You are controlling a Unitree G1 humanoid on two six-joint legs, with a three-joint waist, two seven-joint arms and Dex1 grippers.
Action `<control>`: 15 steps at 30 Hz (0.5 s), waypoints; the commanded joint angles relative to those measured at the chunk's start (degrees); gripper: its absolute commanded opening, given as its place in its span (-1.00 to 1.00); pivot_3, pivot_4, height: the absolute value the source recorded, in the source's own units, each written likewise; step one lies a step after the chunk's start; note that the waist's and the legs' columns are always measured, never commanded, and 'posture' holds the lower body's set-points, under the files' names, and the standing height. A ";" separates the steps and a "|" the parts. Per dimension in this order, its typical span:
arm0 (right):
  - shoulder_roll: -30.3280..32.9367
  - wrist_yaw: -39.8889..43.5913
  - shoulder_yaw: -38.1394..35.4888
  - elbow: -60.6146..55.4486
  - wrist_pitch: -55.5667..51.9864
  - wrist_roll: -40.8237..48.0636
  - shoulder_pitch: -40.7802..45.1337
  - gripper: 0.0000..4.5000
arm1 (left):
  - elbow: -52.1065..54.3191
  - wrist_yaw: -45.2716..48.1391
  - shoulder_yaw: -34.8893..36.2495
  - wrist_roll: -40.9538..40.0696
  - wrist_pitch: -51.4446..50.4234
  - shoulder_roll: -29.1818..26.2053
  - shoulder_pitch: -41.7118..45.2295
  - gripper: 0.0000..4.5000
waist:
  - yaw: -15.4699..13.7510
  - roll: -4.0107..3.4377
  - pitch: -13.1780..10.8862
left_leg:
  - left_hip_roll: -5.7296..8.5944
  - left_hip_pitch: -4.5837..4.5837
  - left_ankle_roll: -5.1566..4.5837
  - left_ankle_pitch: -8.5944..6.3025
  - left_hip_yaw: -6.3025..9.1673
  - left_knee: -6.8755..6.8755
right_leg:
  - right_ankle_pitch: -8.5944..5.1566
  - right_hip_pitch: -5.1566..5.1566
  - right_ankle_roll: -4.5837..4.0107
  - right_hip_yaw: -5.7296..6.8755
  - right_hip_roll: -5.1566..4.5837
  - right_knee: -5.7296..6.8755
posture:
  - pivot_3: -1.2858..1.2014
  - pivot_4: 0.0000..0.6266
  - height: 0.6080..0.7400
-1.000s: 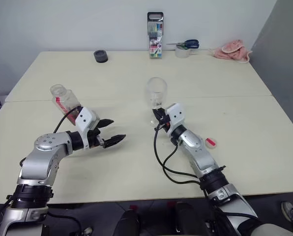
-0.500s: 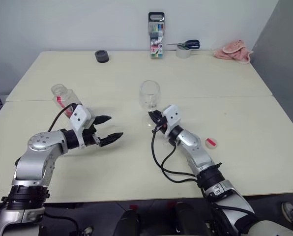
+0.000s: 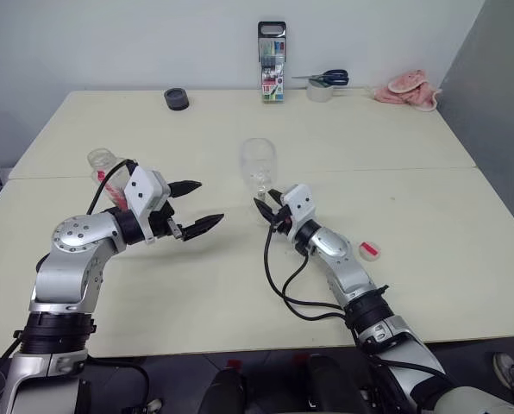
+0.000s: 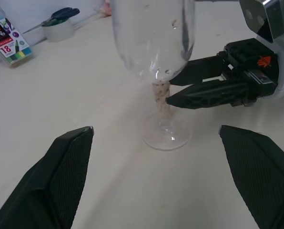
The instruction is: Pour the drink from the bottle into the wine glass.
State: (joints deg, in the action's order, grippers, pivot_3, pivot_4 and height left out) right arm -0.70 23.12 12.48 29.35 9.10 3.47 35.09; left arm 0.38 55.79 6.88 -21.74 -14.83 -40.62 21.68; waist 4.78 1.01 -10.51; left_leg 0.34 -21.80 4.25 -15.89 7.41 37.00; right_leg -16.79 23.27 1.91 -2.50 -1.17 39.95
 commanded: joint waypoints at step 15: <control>2.96 4.93 -0.33 -11.69 -4.77 1.33 -5.10 0.99 | 3.42 -1.24 1.58 -1.25 0.91 1.26 -1.11 1.00 | -0.01 0.00 0.00 | 0.01 -0.02 0.00 0.00 0.01 0.00 | 0.00 0.00 0.00 0.00 -0.01 -0.01 | 0.03 -0.52 1.00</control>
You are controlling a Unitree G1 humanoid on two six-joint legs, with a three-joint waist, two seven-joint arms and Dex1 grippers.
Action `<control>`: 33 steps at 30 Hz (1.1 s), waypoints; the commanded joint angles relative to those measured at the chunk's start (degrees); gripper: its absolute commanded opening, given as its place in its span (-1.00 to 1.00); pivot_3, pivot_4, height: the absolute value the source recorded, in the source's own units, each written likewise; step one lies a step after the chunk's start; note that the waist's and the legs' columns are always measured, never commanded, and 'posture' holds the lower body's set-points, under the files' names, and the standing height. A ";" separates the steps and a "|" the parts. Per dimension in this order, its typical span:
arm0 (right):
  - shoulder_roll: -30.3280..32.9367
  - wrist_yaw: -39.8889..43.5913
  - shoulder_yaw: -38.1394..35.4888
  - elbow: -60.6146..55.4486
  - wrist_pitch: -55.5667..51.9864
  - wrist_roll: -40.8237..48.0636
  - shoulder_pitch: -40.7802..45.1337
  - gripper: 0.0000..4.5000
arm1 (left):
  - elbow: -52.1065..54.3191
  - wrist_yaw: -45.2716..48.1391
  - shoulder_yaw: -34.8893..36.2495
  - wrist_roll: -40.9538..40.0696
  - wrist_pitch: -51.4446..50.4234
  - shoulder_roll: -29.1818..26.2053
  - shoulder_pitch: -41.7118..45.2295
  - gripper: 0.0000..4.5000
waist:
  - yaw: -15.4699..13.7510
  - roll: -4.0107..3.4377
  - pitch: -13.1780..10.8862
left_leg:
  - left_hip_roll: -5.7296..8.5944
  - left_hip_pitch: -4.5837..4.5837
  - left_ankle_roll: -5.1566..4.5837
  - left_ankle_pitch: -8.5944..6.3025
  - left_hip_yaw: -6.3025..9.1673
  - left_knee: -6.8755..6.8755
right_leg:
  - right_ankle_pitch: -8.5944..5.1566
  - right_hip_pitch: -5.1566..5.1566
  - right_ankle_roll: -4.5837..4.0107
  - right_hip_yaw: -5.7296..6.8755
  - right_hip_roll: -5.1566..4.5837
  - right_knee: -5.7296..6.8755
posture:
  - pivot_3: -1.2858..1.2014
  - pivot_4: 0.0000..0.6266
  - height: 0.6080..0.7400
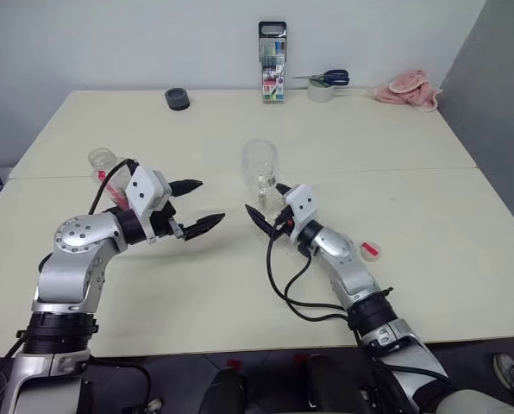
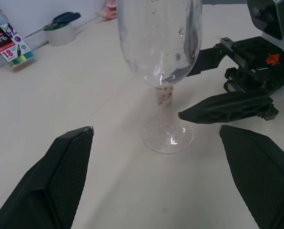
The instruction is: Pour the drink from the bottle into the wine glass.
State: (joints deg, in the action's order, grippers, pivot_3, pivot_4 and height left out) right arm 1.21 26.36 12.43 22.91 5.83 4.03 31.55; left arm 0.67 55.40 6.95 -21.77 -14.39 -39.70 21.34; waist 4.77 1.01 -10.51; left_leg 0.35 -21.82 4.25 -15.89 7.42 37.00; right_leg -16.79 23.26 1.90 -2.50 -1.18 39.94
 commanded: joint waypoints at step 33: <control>20.46 18.15 4.47 -47.75 -34.93 11.86 -10.39 0.99 | -16.78 -21.27 12.54 3.60 6.92 5.29 -7.13 1.00 | -2.09 0.16 0.09 | 0.01 0.00 0.03 0.02 0.14 0.05 | -0.01 -0.09 0.02 0.17 -0.06 -0.06 | 0.03 -0.52 1.00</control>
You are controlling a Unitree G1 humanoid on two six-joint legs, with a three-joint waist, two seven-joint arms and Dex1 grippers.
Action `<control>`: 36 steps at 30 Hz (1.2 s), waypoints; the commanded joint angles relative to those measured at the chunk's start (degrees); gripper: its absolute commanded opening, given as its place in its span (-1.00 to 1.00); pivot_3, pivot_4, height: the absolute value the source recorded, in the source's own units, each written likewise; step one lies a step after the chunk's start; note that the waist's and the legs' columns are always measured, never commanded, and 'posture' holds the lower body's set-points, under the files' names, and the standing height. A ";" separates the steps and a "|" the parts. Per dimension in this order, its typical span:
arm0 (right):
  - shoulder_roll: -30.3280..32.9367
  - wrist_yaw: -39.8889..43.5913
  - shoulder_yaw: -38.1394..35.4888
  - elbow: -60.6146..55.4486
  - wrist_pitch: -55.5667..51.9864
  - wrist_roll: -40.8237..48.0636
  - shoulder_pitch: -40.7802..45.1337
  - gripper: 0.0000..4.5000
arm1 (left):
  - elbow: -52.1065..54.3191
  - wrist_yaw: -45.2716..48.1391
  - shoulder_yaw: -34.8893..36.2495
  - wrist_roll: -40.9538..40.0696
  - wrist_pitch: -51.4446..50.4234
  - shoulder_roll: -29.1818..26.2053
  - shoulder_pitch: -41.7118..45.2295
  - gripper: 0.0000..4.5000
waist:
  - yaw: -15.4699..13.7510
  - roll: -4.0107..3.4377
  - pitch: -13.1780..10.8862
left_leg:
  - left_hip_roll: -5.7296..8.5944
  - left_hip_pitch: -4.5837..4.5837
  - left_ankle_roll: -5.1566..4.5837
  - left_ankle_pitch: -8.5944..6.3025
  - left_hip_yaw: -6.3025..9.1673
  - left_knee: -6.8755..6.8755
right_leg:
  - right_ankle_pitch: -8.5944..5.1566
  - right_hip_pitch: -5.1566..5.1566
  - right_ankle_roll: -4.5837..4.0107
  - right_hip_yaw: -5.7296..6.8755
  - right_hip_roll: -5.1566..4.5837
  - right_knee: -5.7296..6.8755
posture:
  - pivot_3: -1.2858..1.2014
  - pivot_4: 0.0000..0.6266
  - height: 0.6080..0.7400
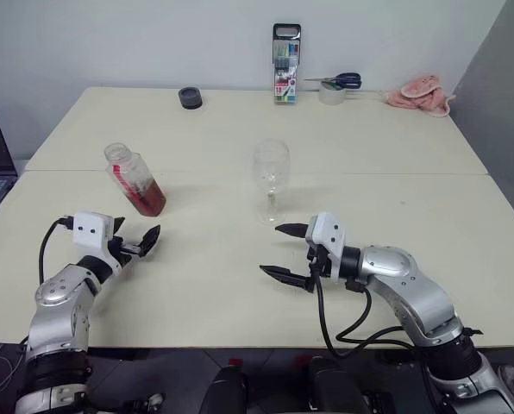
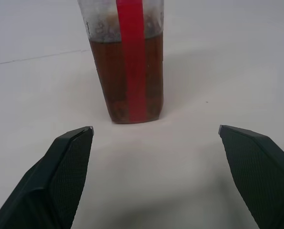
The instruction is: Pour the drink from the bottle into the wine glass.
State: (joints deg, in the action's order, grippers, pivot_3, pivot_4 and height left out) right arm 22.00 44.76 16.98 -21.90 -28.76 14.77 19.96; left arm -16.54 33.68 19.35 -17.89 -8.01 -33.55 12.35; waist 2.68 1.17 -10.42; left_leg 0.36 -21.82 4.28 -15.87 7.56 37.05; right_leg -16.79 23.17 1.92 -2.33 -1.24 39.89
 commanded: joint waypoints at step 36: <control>-0.10 1.86 -2.38 -3.48 -3.99 11.50 6.02 0.99 | 0.52 -3.60 2.32 -1.41 -0.87 -0.04 6.08 1.00 | 0.07 0.03 0.02 | 0.00 0.00 0.03 0.02 0.02 0.00 | 0.00 0.01 0.00 0.00 -0.01 0.00 | 0.03 -0.52 1.00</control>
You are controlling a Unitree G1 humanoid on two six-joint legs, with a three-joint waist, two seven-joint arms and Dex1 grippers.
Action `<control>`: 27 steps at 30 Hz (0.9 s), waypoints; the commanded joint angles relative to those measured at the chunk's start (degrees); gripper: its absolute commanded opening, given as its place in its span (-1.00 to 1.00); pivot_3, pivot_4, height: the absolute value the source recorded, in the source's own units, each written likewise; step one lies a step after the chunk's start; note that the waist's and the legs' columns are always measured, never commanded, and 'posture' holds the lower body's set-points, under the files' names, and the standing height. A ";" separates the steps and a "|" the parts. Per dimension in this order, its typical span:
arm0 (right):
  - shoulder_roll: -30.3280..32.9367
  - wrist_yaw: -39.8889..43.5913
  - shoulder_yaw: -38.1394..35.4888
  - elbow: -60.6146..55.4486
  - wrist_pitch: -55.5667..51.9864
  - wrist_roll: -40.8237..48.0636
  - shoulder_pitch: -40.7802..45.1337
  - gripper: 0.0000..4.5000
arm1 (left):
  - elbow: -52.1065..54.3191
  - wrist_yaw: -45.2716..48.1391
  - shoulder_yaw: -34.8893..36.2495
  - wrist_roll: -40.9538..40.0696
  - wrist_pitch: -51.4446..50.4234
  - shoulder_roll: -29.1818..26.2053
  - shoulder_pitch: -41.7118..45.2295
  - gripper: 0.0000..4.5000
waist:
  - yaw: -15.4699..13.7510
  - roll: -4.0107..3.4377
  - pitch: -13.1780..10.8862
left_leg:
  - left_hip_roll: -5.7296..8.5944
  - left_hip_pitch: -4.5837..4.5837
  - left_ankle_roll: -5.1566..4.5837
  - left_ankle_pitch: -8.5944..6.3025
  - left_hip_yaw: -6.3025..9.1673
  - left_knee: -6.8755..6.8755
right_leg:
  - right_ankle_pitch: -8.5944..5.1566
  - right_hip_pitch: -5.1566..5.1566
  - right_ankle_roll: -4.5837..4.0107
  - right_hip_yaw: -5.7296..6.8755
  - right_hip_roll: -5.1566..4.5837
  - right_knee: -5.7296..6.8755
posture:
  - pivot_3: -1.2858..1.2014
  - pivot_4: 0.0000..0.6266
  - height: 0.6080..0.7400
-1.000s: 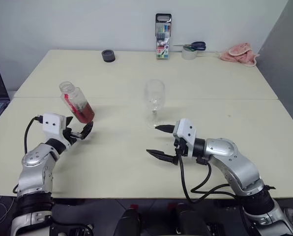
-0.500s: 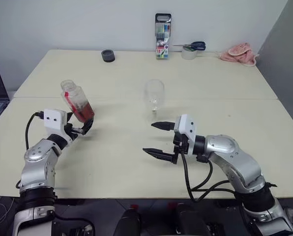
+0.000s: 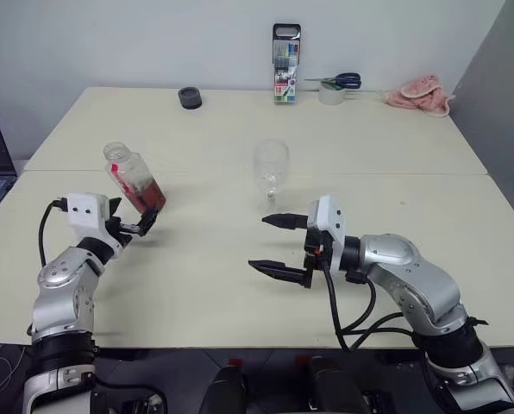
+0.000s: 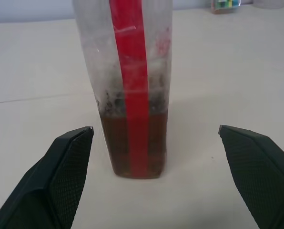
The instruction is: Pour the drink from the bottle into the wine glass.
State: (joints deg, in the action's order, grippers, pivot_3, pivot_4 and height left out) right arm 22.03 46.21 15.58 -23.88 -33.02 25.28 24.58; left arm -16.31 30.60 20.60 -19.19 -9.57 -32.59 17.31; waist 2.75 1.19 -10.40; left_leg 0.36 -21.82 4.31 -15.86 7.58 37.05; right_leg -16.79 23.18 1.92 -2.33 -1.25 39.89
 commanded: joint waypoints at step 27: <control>-1.33 -0.42 0.75 -0.78 0.34 -0.27 5.56 0.99 | -14.24 1.18 -1.57 4.60 6.40 -3.37 11.25 1.00 | 0.08 0.02 0.01 | 0.02 -0.01 0.01 0.01 0.01 0.00 | 0.00 0.01 0.00 0.02 0.00 0.00 | 0.03 -0.52 1.00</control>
State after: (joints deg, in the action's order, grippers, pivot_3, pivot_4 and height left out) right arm 21.16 46.04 16.15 -23.75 -34.04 25.36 28.82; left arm -30.49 31.15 18.96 -15.01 -5.03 -34.47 27.17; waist 2.83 1.22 -10.39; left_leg 0.38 -21.84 4.32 -15.85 7.60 37.06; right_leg -16.79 23.19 1.92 -2.30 -1.25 39.89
